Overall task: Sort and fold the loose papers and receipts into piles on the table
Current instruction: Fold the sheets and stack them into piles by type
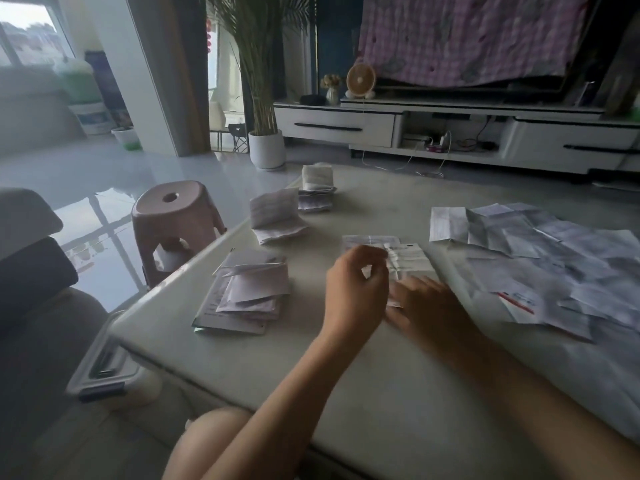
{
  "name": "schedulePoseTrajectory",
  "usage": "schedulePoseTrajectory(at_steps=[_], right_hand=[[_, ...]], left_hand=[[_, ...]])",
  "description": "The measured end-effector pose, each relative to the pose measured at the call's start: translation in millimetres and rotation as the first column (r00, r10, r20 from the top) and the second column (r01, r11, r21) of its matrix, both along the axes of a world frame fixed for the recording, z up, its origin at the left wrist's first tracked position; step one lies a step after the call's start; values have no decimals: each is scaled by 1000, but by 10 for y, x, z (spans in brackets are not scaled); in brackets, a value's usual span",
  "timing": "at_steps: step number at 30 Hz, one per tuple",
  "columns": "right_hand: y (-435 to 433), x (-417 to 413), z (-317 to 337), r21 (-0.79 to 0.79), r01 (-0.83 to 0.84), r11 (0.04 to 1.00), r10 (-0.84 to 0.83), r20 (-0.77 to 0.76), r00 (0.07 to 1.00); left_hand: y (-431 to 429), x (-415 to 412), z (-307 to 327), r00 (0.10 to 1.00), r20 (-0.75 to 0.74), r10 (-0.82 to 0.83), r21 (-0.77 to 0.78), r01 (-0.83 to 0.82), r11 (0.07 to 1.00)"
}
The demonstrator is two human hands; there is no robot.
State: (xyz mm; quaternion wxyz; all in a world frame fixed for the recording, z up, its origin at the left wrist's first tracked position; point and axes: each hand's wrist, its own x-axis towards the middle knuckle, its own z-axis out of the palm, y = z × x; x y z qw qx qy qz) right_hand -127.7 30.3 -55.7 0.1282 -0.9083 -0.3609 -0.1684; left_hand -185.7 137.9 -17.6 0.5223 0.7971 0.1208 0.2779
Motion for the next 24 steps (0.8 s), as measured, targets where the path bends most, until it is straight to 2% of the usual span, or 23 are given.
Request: schedulePoseTrajectory(at_steps=[1,3,5,6,9,11,13,15,18,21,22,24], right_hand=[[5,-27,18,-21,-25,999,27,83,996],[-22,-50,84,36,-41,999,38,72,997],[-100,-74,180,244,62,968,-43,-83,996],[-125,-100,233,373,99,922,-34,-177,984],[-244,-175,441,688,176,704,164,-399,902],[-329,-255,557,785,229,576,371,-500,783],[-417,-335,600,785,282,552,450,-565,692],[-485,-390,603,763,278,583,427,-579,694],[-545,-400,527,735,263,626,300,-538,788],[-590,-361,411,696,293,656,150,-500,853],[-594,-350,399,689,331,644,158,-544,824],[-614,-318,391,690,432,580,319,-681,659]], left_hand=[[-20,21,-3,1000,-4,15,-121,-15,993],[0,30,-45,995,14,95,-254,-89,963],[38,-30,-73,985,51,163,-306,-140,942],[69,-76,-77,989,52,138,-334,-113,936],[40,-172,-35,986,-66,-150,-385,114,916],[20,-187,-6,915,-52,-400,-494,325,807],[5,-159,-16,799,28,-600,-578,503,643],[-47,-128,-67,740,87,-667,-624,563,542],[-107,-105,-140,793,101,-601,-664,503,553],[-151,-104,-199,834,99,-543,-605,484,632],[-156,-111,-199,852,95,-516,-602,462,652],[-195,-114,-191,873,87,-479,-598,430,676]])
